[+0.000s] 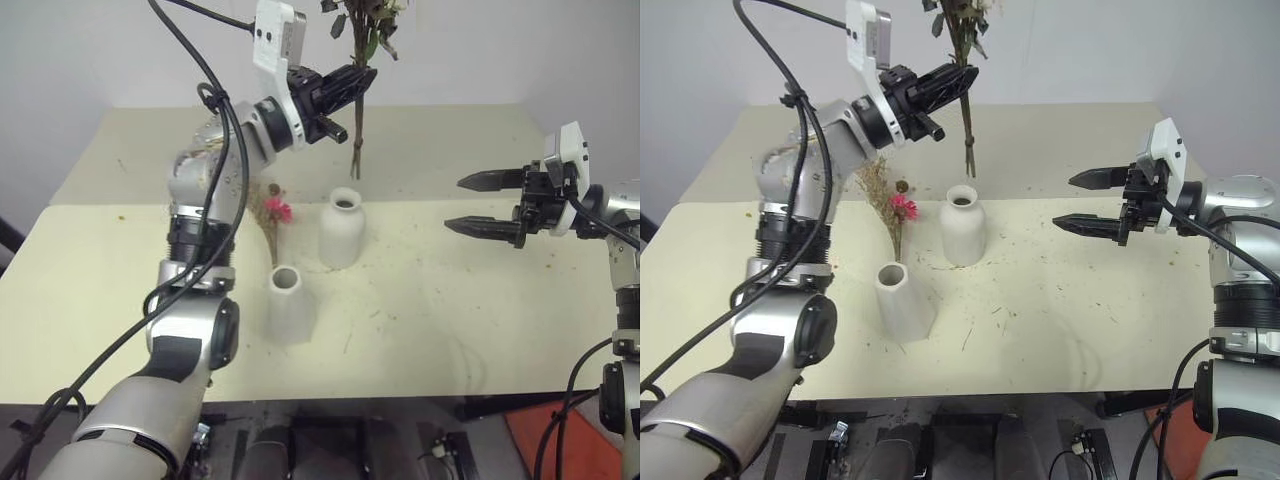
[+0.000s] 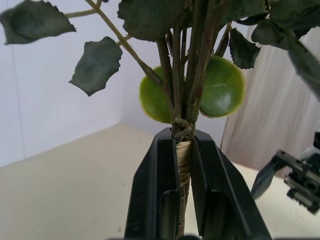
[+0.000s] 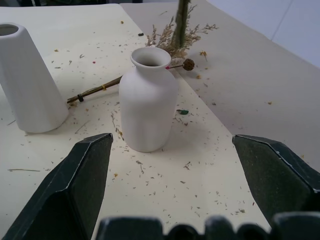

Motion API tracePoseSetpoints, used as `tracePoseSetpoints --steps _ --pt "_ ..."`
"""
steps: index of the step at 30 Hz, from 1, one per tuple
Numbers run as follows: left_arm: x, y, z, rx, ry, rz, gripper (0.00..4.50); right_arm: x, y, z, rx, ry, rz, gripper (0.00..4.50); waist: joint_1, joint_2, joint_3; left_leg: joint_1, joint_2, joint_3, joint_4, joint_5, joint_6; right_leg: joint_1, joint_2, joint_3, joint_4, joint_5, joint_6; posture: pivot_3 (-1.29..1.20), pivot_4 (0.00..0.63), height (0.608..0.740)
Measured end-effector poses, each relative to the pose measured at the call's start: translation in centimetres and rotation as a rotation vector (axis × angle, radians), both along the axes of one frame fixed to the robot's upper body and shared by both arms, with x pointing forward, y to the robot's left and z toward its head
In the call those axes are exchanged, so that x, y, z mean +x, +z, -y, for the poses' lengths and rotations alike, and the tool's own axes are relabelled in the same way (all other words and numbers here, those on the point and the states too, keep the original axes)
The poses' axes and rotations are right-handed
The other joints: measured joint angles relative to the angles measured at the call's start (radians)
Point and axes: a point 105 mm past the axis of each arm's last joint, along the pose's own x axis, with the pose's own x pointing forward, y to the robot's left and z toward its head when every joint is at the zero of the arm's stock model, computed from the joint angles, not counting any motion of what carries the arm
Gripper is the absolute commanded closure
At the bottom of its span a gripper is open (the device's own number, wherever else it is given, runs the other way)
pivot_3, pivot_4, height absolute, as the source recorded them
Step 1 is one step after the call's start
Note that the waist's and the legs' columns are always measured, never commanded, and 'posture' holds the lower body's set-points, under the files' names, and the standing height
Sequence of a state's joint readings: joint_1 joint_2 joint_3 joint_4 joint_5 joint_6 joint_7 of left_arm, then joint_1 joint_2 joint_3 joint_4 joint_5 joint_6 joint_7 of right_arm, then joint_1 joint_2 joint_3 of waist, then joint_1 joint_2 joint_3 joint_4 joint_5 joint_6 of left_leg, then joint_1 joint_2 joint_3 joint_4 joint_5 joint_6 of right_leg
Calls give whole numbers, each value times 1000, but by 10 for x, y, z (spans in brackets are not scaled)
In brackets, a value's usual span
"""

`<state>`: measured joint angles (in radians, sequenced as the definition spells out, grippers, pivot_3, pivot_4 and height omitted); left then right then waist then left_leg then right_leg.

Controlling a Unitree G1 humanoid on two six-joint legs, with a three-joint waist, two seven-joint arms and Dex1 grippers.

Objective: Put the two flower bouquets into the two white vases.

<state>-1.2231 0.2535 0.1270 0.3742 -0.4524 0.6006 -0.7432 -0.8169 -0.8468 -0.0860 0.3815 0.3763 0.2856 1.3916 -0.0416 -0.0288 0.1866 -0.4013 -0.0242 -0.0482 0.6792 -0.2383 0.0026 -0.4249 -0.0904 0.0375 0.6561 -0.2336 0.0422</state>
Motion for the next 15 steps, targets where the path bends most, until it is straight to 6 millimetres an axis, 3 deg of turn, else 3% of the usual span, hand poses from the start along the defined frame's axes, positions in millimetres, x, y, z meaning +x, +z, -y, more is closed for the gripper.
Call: tracePoseSetpoints --steps 5,15 --pt "-13 3 -3 43 -29 27 4410 0 0 -1 0 6 10 0 3 0 0 1 0 0 0 0 0 1 0 0 0 0 0 0 150 740" --pt "-10 -20 -3 68 -16 -29 4410 1 2 -3 3 13 19 0 4 0 0 1 0 0 0 0 0 1 0 0 0 0 0 0 150 740"
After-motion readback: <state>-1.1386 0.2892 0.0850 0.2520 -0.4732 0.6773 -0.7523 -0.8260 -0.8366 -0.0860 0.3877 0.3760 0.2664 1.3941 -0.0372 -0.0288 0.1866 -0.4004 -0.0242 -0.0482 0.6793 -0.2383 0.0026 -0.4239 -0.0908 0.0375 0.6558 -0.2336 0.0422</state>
